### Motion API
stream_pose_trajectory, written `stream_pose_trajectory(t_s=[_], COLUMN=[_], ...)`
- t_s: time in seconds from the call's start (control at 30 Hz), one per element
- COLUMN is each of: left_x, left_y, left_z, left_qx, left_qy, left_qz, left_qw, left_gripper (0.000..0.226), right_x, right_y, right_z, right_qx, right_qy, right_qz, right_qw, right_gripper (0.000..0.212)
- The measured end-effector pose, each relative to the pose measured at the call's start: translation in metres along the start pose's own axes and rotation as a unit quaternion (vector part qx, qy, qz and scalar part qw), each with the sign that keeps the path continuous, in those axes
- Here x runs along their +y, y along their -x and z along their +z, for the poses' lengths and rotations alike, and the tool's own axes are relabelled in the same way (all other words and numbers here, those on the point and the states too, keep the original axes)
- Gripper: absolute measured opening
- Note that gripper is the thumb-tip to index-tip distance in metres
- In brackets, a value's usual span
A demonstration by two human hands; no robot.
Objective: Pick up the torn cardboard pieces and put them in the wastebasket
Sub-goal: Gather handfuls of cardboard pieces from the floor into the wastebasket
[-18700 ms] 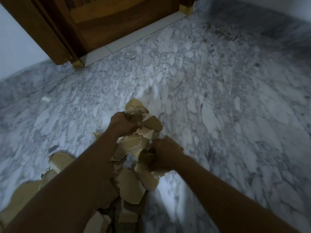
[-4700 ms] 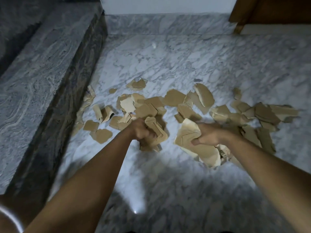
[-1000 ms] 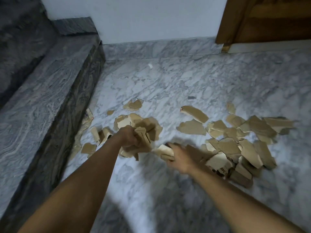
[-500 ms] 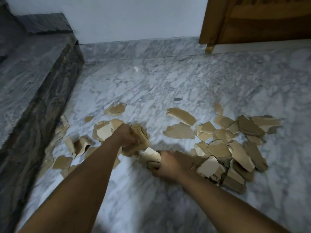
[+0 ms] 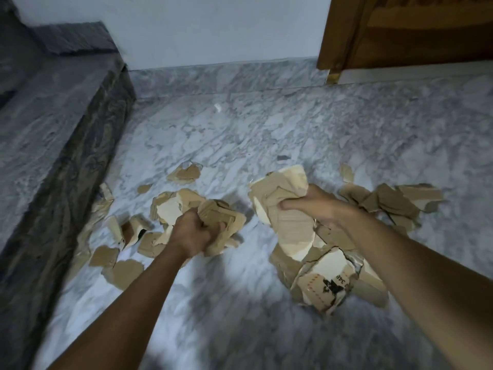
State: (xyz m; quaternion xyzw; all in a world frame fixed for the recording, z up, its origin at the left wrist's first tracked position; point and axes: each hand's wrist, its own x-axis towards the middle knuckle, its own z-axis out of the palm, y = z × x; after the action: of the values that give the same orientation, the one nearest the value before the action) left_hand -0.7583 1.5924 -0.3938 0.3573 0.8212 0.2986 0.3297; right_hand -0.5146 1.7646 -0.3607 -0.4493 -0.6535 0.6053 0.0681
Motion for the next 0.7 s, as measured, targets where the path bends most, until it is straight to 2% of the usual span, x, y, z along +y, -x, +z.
stream_pose_trajectory(t_s=[0.1,0.23,0.37,0.4,0.47,0.5,0.53,0.6,0.63,0.7], left_x=[0.032,0.09,0.124,0.131,0.149,0.159,0.173,0.209,0.228,0.266], left_y=[0.007,0.022,0.035,0.039,0.048,0.053,0.059,0.081,0.096,0.129], left_z=[0.011,0.03,0.057,0.064,0.082,0.092,0.101,0.121,0.133,0.158], left_qx=[-0.01,-0.079,-0.119,-0.117,-0.155,-0.186,-0.218,-0.283,-0.315,-0.378], left_qy=[0.164,0.219,0.299,0.294,0.239,0.211,0.189,0.142,0.124,0.103], left_qz=[-0.018,0.002,-0.062,-0.076,-0.045,-0.011,0.022,0.096,0.134,0.173], left_qw=[0.986,0.972,0.945,0.945,0.958,0.959,0.957,0.944,0.931,0.903], left_gripper=[0.02,0.013,0.017,0.024,0.074,0.087,0.079,0.039,0.026,0.015], right_x=[-0.006,0.001,0.014,0.019,0.03,0.034,0.039,0.045,0.047,0.051], right_y=[0.016,0.027,0.052,0.063,0.091,0.107,0.125,0.17,0.196,0.251], right_z=[0.001,0.017,0.016,0.012,0.002,-0.006,-0.014,-0.033,-0.043,-0.061], right_qx=[0.016,0.031,0.074,0.101,0.171,0.214,0.255,0.32,0.354,0.408], right_qy=[-0.15,-0.254,-0.367,-0.383,-0.404,-0.402,-0.399,-0.387,-0.387,-0.406], right_qz=[0.027,0.046,0.043,0.037,0.012,-0.001,-0.013,-0.026,-0.018,0.029], right_qw=[0.988,0.966,0.926,0.918,0.899,0.89,0.881,0.864,0.851,0.818], right_gripper=[0.024,0.037,0.041,0.039,0.043,0.048,0.05,0.051,0.058,0.07])
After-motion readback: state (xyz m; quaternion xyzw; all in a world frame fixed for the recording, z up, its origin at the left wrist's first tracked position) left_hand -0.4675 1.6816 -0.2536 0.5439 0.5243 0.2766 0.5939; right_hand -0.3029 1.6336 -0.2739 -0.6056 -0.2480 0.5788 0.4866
